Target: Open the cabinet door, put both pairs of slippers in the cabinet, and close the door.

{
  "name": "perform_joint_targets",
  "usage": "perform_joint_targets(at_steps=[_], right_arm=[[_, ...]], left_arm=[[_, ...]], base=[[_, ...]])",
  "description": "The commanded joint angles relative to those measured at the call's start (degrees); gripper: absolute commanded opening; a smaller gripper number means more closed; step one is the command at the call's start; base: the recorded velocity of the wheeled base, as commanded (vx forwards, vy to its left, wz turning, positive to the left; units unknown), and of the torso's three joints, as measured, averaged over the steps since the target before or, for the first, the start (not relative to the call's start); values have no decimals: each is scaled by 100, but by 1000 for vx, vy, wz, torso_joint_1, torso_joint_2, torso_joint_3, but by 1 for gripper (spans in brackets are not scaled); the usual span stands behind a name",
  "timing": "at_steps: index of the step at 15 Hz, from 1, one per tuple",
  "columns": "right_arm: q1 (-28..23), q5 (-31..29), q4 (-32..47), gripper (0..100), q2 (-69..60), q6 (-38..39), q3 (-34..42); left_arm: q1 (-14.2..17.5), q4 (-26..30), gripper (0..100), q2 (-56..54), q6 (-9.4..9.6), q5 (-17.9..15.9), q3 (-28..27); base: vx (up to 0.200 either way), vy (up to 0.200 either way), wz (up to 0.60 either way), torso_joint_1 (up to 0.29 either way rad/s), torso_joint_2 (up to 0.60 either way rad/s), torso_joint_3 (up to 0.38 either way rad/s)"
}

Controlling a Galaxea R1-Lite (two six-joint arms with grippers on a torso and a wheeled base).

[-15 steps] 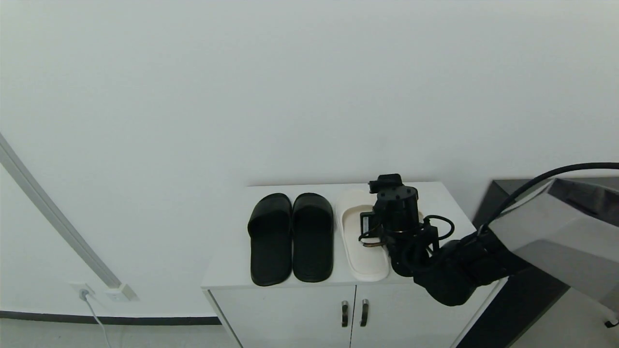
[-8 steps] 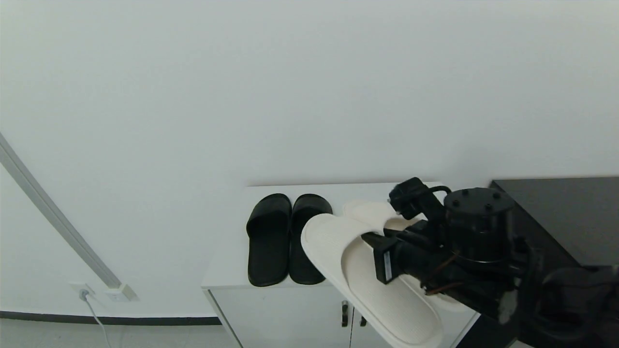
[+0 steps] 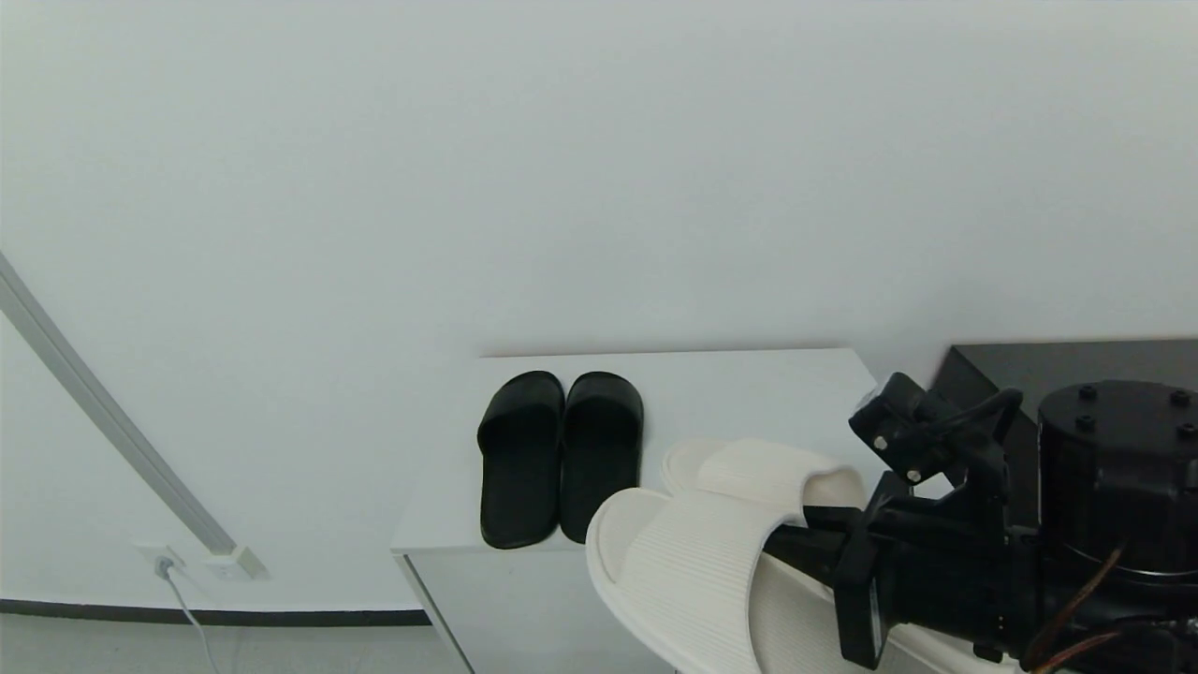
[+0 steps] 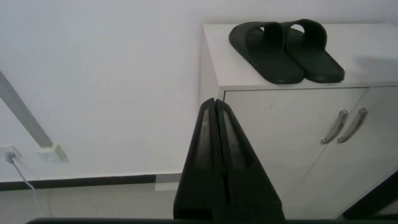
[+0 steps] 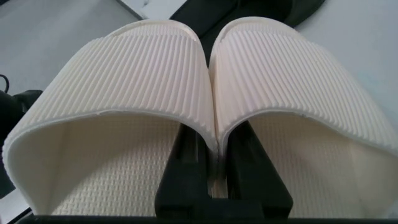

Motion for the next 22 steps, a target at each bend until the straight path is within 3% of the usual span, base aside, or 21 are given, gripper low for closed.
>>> perform_joint_targets(at_steps=[1, 6, 22], right_arm=[[5, 8, 1, 0, -108, -1, 13], [5, 87, -7, 0, -187, -71, 136], [5, 96, -25, 0, -55, -80, 321]], left_arm=[[1, -1, 0, -1, -9, -2, 1], [1, -1, 0, -1, -9, -2, 1], [1, -1, 0, -1, 9, 16, 1]], base=[[-200, 0, 0, 12, 17, 2], [-200, 0, 0, -6, 1, 5], [0, 0, 0, -11, 22, 13]])
